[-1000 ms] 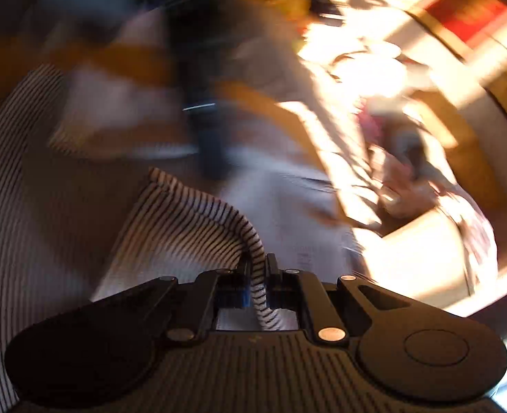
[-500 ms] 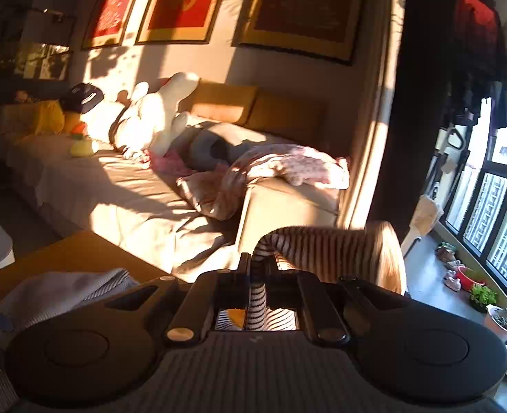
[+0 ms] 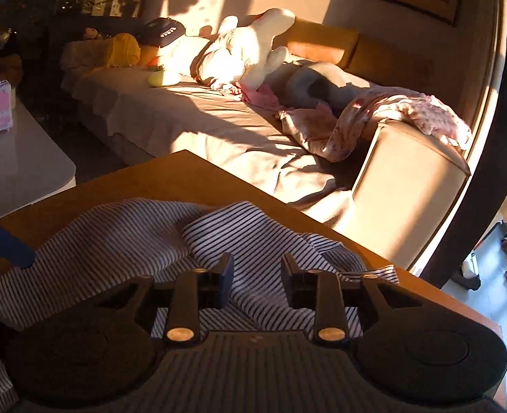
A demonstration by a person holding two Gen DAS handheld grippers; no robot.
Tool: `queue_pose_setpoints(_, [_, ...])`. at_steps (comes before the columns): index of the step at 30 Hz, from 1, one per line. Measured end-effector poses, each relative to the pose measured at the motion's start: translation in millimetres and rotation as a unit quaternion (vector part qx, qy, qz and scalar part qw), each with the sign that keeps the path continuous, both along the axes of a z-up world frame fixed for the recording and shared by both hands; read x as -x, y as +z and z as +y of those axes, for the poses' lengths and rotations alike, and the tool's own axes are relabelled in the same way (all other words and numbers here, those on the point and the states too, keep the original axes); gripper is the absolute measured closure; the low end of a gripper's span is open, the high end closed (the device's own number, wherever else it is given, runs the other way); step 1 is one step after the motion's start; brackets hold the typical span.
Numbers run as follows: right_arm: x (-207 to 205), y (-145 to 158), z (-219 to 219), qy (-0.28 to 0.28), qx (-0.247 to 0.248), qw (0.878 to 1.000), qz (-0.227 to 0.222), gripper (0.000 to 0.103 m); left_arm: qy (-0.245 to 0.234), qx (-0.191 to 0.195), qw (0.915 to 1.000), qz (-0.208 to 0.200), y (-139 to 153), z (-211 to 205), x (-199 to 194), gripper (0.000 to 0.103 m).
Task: Fold clothes
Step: 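Grasp a sleeve cuff with the right gripper and lift it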
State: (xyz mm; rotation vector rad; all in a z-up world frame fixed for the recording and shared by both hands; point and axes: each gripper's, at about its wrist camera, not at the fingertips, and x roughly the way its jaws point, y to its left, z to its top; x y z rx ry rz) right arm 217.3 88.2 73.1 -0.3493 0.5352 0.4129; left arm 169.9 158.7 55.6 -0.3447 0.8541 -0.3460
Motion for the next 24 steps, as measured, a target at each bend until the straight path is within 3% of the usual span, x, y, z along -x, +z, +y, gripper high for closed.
queue_pose_setpoints(3, [9.9,4.9,-9.9,-0.004,-0.009,1.0,0.017,0.061,0.013,0.003,0.9999,0.0,-1.3,10.1,-0.7,0.0])
queue_pose_setpoints(5, [25.5,7.0,-19.7,0.008,-0.076,0.994,0.082,0.061,0.025,0.007,0.9996,-0.003,-1.0,19.5,-0.8,0.0])
queue_pose_setpoints(7, [41.1,9.1,-29.5,0.02,-0.143,0.979,0.145,0.061,0.039,0.012,0.9992,-0.006,-0.1,29.8,-0.9,0.0])
queue_pose_setpoints(9, [56.7,11.2,-39.3,0.033,-0.208,0.955,0.207,0.064,0.052,0.017,0.9985,-0.01,0.8,40.1,-1.1,0.0])
queue_pose_setpoints(11, [71.5,10.8,-47.8,0.044,-0.274,0.921,0.274,0.069,0.064,0.022,0.9976,-0.013,1.7,49.6,-1.8,0.0])
queue_pose_setpoints(13, [76.4,-10.5,-42.9,0.04,-0.349,0.861,0.368,0.069,0.072,0.028,0.9968,-0.017,3.3,54.8,-4.4,0.0])
queue_pose_setpoints(16, [79.2,-40.8,-30.7,0.009,-0.405,0.794,0.453,0.069,0.08,0.037,0.9958,-0.025,7.2,59.7,-5.2,0.0])
queue_pose_setpoints(17, [79.3,-47.2,-26.8,-0.004,-0.408,0.787,0.463,0.069,0.081,0.037,0.9956,-0.029,8.6,61.1,-3.8,0.0])
queue_pose_setpoints(20, [81.3,-55.9,-16.8,-0.04,-0.398,0.795,0.456,0.058,0.088,0.039,0.9947,-0.035,9.6,67.2,1.8,0.0])
queue_pose_setpoints(24, [77.6,-59.5,-7.1,-0.068,-0.424,0.797,0.425,0.055,0.102,0.048,0.9929,-0.037,8.8,75.6,5.5,0.0])
